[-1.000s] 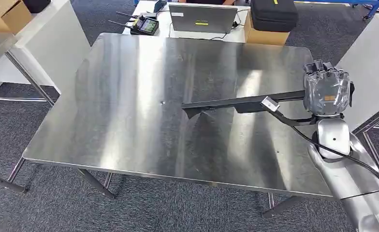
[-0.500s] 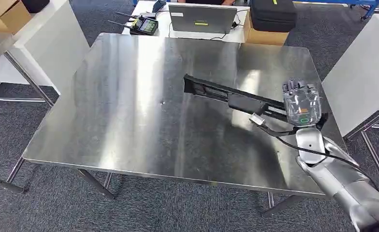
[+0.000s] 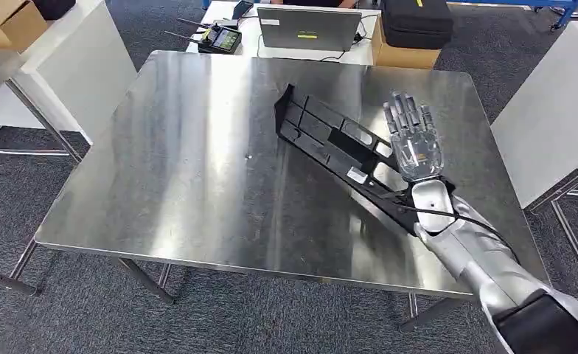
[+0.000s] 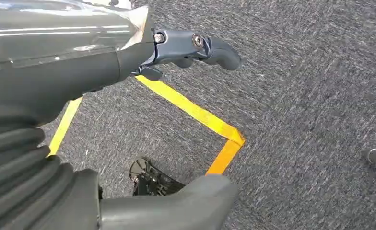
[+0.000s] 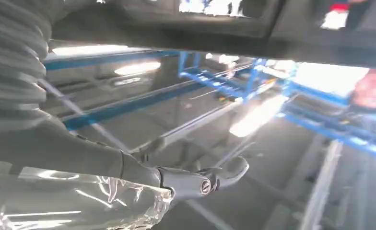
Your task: Take the parts from the cabinet and place them on the table.
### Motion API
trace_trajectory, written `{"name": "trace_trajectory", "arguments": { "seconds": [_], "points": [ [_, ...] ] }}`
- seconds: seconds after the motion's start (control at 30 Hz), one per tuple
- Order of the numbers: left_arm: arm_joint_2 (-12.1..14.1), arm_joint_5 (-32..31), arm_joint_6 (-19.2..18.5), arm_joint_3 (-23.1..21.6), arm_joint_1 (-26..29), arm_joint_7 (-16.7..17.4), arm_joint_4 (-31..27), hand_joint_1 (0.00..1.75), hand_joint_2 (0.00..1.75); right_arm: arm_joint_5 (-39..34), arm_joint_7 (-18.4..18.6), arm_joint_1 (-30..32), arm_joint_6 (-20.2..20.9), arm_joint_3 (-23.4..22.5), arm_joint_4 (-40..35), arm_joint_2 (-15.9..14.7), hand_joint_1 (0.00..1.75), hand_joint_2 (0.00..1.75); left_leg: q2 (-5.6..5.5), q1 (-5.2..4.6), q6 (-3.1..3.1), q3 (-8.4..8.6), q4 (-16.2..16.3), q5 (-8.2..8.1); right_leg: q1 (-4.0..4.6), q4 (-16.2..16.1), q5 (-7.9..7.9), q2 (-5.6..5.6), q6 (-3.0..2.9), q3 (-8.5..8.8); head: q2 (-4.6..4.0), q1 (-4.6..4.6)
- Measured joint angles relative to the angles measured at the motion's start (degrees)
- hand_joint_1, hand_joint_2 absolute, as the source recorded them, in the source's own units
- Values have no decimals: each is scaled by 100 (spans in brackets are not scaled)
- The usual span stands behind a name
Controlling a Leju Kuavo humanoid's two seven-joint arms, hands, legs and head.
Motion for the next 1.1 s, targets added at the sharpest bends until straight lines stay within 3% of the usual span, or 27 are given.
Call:
{"name": "trace_trajectory", "arguments": {
  "seconds": [0.1,0.17,0.3,0.43,0.5,0.57,0.63,0.73,1.1],
  "points": [
    [-2,53,-39,26,1,41,0,0,0,-149,-1056,59,816,-746,61,387,0,175,2,0,0,2,0,0,0,0,0,1,0,0,0,-4],
    [-2,87,-44,39,-2,48,0,0,0,-221,-1549,56,1423,-1321,79,634,0,175,3,0,0,11,0,-1,1,0,0,1,0,6,0,-2],
    [-4,90,-50,44,7,48,0,0,0,-186,-1785,191,1599,-1965,170,953,0,175,0,-1,-1,3,0,0,0,0,0,0,0,4,0,-2],
    [-4,92,-57,61,10,50,0,0,0,-129,-1896,229,1724,-2330,216,1121,0,175,-2,-1,-1,4,0,0,0,0,0,-1,0,4,0,0],
    [-4,101,-59,79,10,52,0,0,0,-265,-2135,221,2202,-2533,269,1202,0,175,-1,-1,-1,4,0,0,0,0,-1,-1,0,4,0,0],
    [-4,147,-59,92,8,57,0,0,0,-429,-2399,173,2949,-2780,477,1292,0,175,0,-2,-1,4,0,0,0,0,0,0,0,4,0,0],
    [-7,201,-50,138,9,65,0,0,0,-563,-2460,119,3560,-2997,750,1363,0,175,-1,-4,-1,3,0,0,0,0,0,0,0,4,0,0],
    [-9,236,20,181,16,81,0,0,0,-715,-2407,-53,4065,-3250,1148,1414,0,175,1,-6,-1,9,0,-1,-1,0,0,2,0,6,0,-2],
    [-44,291,118,293,21,96,0,0,0,-935,-2261,-164,3936,-3770,1578,1451,0,175,2,-6,-1,34,0,-3,-1,-2,-1,1,0,31,0,0]
  ]
}}
